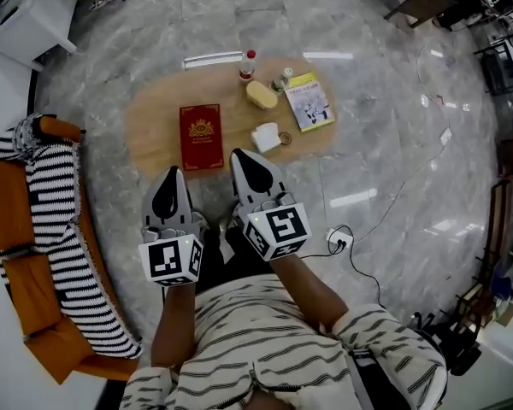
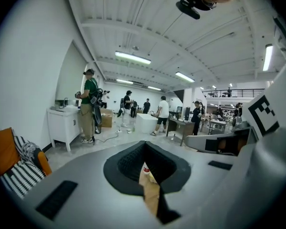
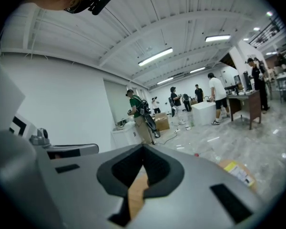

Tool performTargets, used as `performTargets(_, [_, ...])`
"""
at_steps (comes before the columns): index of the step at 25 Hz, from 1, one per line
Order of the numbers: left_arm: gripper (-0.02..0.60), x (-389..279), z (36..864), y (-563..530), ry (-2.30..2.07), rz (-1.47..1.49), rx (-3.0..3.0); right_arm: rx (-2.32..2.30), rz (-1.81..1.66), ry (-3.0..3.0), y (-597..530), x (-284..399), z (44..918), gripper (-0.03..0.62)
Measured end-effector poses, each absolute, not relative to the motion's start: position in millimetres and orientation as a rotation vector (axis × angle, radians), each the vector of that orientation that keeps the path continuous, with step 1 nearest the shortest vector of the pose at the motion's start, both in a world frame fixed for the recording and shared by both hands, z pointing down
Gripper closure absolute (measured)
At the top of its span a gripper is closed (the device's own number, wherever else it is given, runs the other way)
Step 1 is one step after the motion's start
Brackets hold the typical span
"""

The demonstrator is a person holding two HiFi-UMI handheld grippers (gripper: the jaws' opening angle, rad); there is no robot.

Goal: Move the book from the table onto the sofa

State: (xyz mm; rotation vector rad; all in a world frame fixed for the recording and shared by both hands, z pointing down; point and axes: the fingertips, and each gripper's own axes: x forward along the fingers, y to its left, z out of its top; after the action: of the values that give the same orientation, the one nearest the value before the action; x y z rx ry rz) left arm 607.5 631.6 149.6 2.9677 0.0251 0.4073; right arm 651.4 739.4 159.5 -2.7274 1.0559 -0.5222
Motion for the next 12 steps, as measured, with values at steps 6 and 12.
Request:
performTargets(6, [0.577, 622.8, 207.4, 612.9, 0.053, 0.527, 2.887, -2.745, -0.641, 0.999, 722.7, 665.7, 212.1, 0.589])
performTargets(12, [0.577, 633.8, 268.3, 587.1, 0.088, 0.642, 2.843, -2.751, -0.721, 0.907, 701.3, 673.1, 262.7, 0.589])
